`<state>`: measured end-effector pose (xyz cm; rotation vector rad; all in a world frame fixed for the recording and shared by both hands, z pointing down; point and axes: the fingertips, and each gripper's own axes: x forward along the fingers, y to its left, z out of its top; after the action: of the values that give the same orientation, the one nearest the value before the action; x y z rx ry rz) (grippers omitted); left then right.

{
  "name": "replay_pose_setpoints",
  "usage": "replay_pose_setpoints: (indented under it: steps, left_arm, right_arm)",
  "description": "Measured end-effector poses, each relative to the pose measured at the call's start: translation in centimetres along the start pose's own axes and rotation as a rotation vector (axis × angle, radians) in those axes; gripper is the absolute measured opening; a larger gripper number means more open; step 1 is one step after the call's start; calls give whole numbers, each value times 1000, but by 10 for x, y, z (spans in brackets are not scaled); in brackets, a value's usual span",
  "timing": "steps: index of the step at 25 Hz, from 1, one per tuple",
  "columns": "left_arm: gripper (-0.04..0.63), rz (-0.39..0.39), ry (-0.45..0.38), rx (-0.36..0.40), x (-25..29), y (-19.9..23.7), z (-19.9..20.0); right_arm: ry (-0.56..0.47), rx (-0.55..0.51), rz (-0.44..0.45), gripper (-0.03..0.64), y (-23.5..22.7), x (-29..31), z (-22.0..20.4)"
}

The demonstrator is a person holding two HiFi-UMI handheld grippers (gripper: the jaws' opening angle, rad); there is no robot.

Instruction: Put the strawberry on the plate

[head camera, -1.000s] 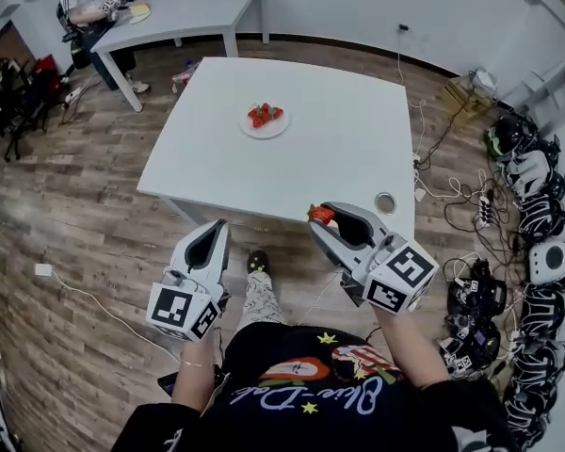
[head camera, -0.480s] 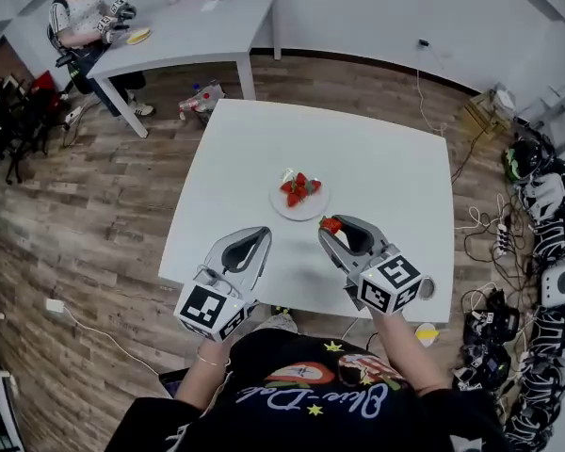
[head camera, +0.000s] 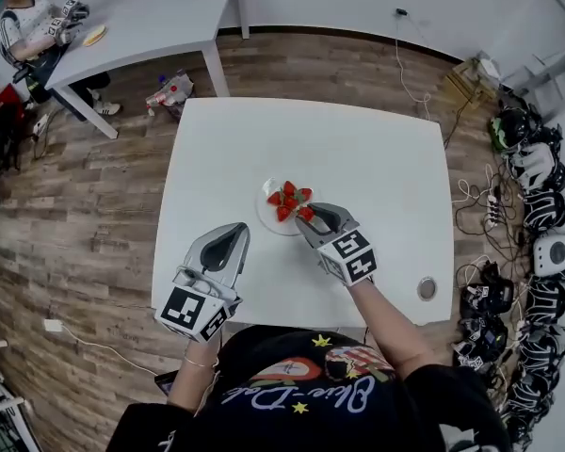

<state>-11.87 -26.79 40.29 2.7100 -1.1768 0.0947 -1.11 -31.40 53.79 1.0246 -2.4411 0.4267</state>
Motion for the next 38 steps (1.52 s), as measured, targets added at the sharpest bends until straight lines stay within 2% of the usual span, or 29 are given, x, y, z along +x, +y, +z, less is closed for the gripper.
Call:
replay_pose_setpoints:
  steps: [4,11,16,22,26,28,30,33,38]
  left_arm:
    - [0,24,34,-19,-3,17,-10]
    - [0,22,26,-29,1,24,-7]
    - [0,11,14,-58,5,23,-4]
    - [0,16,3,-53,-1,20,1]
    - [0,13,3,-50,-5,8,1]
    - [0,4,-1,-49,-6,-4,1]
    - [0,-6,-10,-44,-8,-19,1]
    - [0,-18,-13,-29,-13,-43,2]
    - [0,-8,-30,-51,-26,-100,-4]
  right_arm:
    - [69,-13,-9,149,-8,22,-16]
    - [171,-140,-19,149,-1,31,-30]
    - [171,-134,-33,150,0,34,-31]
    - [40,-73,-95,209,-6,5,-10]
    - [-115,72,-104,204,-7,-46,6]
    - [-168,118,-92,82,-4,-71,7]
    - [-198,136,-84,29,1,-93,4]
    - [-226,148,-72,18,14,-122,0]
    - [-276,139,-40,17,36,-179,-14]
